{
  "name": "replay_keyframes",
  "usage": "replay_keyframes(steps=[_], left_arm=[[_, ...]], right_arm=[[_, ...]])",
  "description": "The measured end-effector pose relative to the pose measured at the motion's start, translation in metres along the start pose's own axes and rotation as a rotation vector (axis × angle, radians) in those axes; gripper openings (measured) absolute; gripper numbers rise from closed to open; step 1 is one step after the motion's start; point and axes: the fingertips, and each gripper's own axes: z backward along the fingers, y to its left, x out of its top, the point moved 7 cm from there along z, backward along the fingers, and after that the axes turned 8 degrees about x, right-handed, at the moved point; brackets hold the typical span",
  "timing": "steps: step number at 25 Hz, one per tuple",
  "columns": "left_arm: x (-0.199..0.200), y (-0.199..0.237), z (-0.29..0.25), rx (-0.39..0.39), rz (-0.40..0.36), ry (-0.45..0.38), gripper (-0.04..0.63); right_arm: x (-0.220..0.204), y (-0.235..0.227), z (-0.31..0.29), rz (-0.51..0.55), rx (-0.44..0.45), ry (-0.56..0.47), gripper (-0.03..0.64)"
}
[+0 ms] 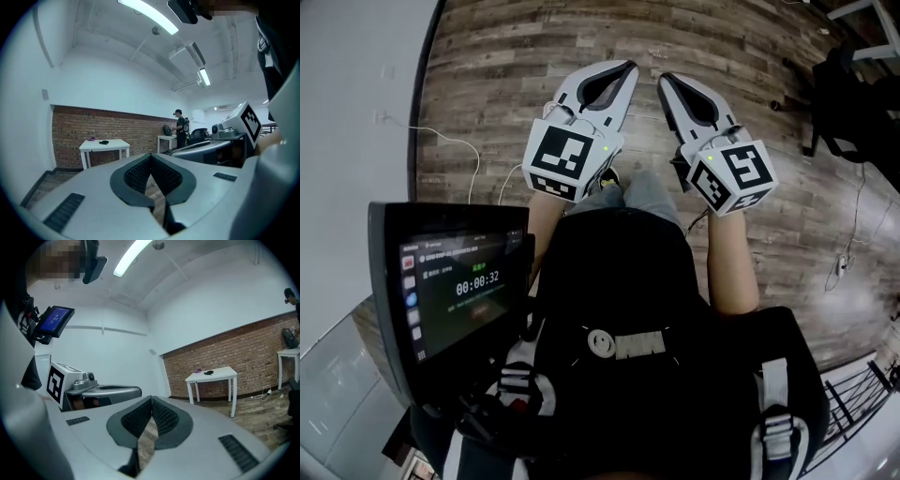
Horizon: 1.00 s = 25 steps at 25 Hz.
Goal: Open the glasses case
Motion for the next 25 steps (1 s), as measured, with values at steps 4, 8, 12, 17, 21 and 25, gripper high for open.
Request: replay_keyframes(steps=[4, 8, 12, 17, 21, 25], left_arm=[[-0.003, -0.020, 0.027, 0.028, 0.017, -0.009, 0.005], [-0.003, -0.051, 0.054, 0.063, 0.007, -0.009, 0.005], [-0.006, -0.091, 0.082, 0.098, 0.003, 0.020, 0.005], [-0.021, -0.147, 0.112, 0.142, -0.028, 0.072, 0.005], [-0.030, -0.186, 0.141, 0.135, -0.064, 0.086, 0.005], [-0.029, -0.199, 0.168, 0.130, -0.072, 0.091, 0.005]], right_arm=[[-0.007, 0.024, 0.020, 0.011, 0.028, -0.006, 0.006], [-0.012, 0.045, 0.054, 0.041, 0.024, -0.010, 0.006], [-0.015, 0.068, 0.101, 0.102, -0.025, -0.014, 0.006], [-0.028, 0.094, 0.164, 0.206, -0.103, 0.014, 0.006], [-0.044, 0.116, 0.198, 0.180, -0.106, 0.012, 0.006], [-0.050, 0.141, 0.208, 0.144, -0.071, 0.001, 0.006]])
